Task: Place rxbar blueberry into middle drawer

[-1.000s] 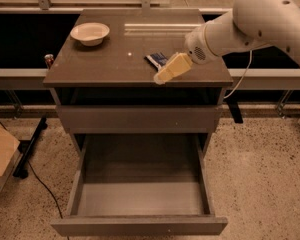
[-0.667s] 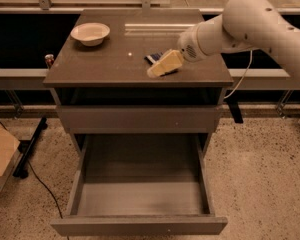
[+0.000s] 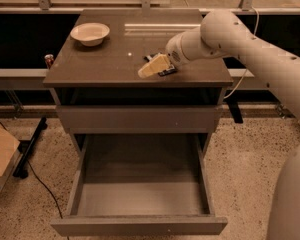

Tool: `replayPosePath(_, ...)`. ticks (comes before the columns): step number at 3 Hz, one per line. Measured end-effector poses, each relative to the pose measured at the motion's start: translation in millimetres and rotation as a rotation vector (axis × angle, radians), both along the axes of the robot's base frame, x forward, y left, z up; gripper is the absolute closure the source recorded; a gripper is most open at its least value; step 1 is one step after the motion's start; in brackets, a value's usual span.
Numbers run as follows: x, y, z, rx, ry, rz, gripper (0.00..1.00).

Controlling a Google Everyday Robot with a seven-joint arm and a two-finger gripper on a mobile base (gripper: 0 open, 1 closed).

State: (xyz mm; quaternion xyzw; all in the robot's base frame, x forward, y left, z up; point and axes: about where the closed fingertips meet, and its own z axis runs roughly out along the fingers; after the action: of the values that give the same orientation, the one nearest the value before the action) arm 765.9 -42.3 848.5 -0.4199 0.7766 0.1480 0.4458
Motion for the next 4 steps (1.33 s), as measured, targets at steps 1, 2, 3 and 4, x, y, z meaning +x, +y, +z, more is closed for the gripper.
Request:
replayPosePath(1, 9, -1, -22, 0.004, 0.033, -0.018, 0.19)
replayPosePath(2, 11, -5, -33, 0.006, 0.053, -0.032, 0.42)
replayPosePath(3, 11, -5, -32, 0.007, 0.055, -0.033, 0.66)
replayPosePath(4, 11, -5, -30, 0.007, 0.055, -0.033, 0.89)
